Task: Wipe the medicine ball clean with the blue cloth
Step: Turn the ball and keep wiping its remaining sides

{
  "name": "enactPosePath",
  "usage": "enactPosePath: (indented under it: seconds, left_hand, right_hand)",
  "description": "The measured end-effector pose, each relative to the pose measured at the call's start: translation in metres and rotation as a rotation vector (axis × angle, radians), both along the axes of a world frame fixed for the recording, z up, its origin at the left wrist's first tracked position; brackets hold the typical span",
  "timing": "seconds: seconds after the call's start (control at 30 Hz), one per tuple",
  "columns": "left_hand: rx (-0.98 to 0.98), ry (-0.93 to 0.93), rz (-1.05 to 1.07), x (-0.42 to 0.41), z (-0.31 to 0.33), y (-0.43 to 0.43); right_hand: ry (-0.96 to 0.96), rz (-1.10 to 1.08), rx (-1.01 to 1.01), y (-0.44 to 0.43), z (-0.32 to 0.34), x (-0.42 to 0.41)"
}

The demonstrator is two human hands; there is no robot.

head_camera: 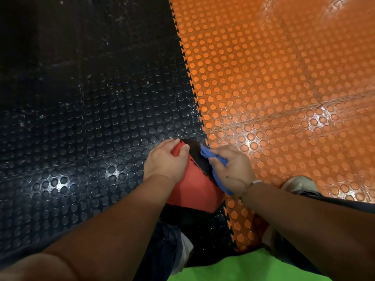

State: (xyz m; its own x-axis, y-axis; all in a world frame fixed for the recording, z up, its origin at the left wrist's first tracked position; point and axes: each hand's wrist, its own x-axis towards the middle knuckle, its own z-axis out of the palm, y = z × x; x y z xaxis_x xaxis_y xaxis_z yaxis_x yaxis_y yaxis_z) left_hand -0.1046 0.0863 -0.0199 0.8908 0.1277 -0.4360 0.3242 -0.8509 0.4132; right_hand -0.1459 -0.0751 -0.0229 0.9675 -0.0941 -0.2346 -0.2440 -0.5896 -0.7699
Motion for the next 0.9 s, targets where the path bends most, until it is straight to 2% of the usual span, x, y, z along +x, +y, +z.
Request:
enactPosePath:
  seconds: [0.1, 0.13, 0.27, 0.33, 0.43, 0.5, 0.57, 0.67, 0.73, 0.83, 0.9]
  left_hand:
    - [0.01, -0.003, 0.021, 0.003, 0.001, -0.003]
    - [0.013, -0.001, 0.025, 0.005, 0.0, -0.005]
    - [-0.01, 0.014, 0.063, 0.008, -0.001, -0.002]
    - [-0.031, 0.011, 0.068, 0.007, -0.001, 0.0]
    - [-0.028, -0.003, 0.052, 0.004, -0.001, -0.001]
    - [-0.02, -0.015, 0.043, 0.004, -0.001, -0.003]
    - [-0.012, -0.017, 0.053, 0.005, -0.001, -0.003]
    - [-0.027, -0.013, 0.074, 0.004, -0.002, 0.001]
    - [-0.045, -0.014, 0.065, 0.002, -0.002, 0.001]
    - [-0.047, -0.027, 0.038, -0.001, 0.0, 0.001]
    - [-0.046, -0.041, 0.035, -0.002, -0.001, 0.003]
  right_hand:
    - [0.282, -0.159, -0.008, -0.009, -0.002, 0.016]
    - [0.296, -0.134, -0.028, -0.006, 0.0, 0.02]
    - [-0.005, 0.14, -0.077, 0.015, 0.018, 0.008]
    - [-0.028, 0.103, -0.045, 0.008, 0.008, 0.001]
    - [0.244, -0.14, -0.001, -0.013, -0.01, 0.009]
    - [0.335, -0.168, -0.036, -0.013, -0.012, 0.013]
    - [0.186, -0.045, -0.105, 0.001, 0.001, 0.012]
    - [-0.04, 0.12, -0.098, 0.013, 0.013, -0.001]
    - [0.054, 0.04, -0.083, 0.0, 0.002, 0.0]
    - [0.395, -0.08, -0.117, -0.02, -0.013, 0.005]
    - [0.404, -0.094, -0.118, -0.015, -0.012, 0.005]
